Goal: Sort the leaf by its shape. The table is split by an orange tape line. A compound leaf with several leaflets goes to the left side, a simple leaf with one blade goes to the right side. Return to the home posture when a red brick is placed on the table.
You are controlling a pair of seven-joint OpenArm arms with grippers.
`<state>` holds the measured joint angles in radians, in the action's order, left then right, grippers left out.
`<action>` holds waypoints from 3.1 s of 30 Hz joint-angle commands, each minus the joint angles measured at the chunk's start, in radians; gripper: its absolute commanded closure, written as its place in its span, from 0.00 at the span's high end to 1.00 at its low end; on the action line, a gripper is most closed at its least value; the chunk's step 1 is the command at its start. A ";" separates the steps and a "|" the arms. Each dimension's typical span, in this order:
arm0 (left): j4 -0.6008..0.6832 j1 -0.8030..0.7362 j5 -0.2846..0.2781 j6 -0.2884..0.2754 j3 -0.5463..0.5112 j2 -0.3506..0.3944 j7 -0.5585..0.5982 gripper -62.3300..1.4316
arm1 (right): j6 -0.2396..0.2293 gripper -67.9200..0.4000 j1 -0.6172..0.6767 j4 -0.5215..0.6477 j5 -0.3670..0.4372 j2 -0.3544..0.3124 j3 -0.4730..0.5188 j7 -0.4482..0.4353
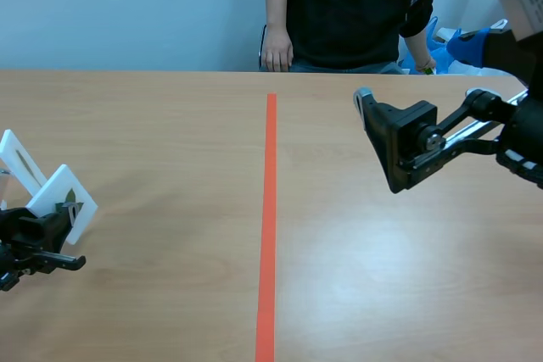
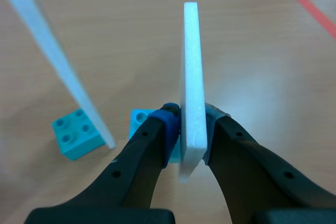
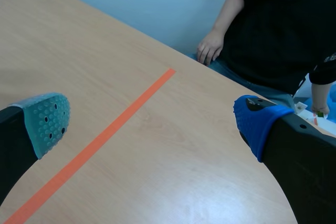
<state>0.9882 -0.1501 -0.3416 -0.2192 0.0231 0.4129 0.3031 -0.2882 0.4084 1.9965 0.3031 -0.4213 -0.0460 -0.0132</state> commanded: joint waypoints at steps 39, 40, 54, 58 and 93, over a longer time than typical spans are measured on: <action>0.272 -0.099 0.016 0.052 -0.069 0.009 -0.056 0.98 | 0.003 0.96 -0.007 0.025 0.011 -0.005 0.009 -0.014; 0.309 -0.118 0.016 0.052 -0.084 0.011 -0.062 0.98 | 0.003 0.96 -0.007 0.025 0.011 -0.005 0.009 -0.014; 0.801 -0.307 0.015 -0.056 -0.151 0.079 -0.089 0.98 | 0.003 0.96 -0.006 0.025 0.010 -0.006 0.009 -0.011; 0.862 -0.307 0.015 -0.092 -0.151 0.097 -0.096 0.98 | 0.003 0.96 -0.006 0.025 0.010 -0.006 0.009 -0.011; 0.992 -0.307 0.004 -0.181 -0.145 0.101 -0.117 0.98 | 0.003 0.96 -0.006 0.025 0.010 -0.006 0.008 -0.007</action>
<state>1.9545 -0.4648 -0.3260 -0.4019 -0.1249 0.5098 0.1684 -0.2882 0.4084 1.9965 0.3031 -0.4213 -0.0460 -0.0090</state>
